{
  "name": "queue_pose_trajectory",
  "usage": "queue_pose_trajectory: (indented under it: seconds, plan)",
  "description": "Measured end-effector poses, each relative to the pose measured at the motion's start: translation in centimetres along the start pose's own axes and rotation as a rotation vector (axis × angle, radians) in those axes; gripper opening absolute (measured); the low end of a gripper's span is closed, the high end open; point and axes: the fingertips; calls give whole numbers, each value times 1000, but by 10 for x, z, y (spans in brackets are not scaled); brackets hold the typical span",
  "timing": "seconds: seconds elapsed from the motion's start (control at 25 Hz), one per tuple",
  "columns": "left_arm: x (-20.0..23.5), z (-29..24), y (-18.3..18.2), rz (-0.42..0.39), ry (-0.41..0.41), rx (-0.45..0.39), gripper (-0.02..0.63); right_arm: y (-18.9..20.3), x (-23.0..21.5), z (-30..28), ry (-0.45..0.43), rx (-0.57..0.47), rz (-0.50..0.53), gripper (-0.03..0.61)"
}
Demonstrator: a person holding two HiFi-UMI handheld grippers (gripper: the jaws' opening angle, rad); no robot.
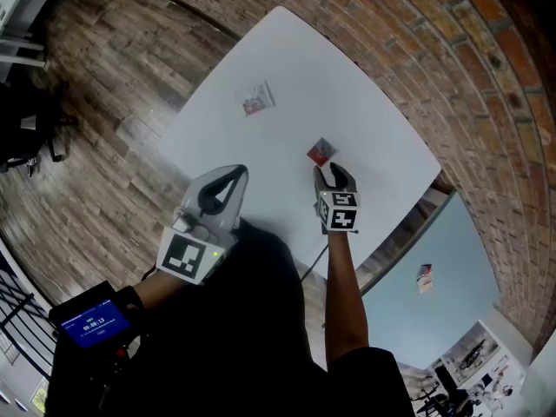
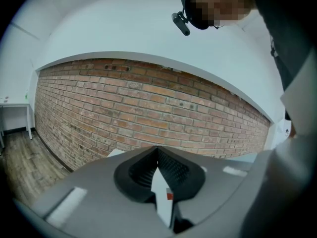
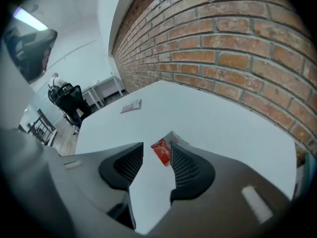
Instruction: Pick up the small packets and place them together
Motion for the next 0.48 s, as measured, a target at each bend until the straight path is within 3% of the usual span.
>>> queue_pose_trajectory:
  seconds: [0.32, 0.48]
  plan:
    - [-27, 1, -4, -25, 39, -16, 0, -4, 21, 46, -6, -110, -51, 164]
    - [-28, 1, -5, -48, 44, -26, 0, -28, 42, 65, -27, -220, -11, 127]
Point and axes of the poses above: the fingertips, and each gripper's own axes: z backward along the fingers, x to its left, y out of its underside, and after that the axes turned 7 degrees about -z, right-handed
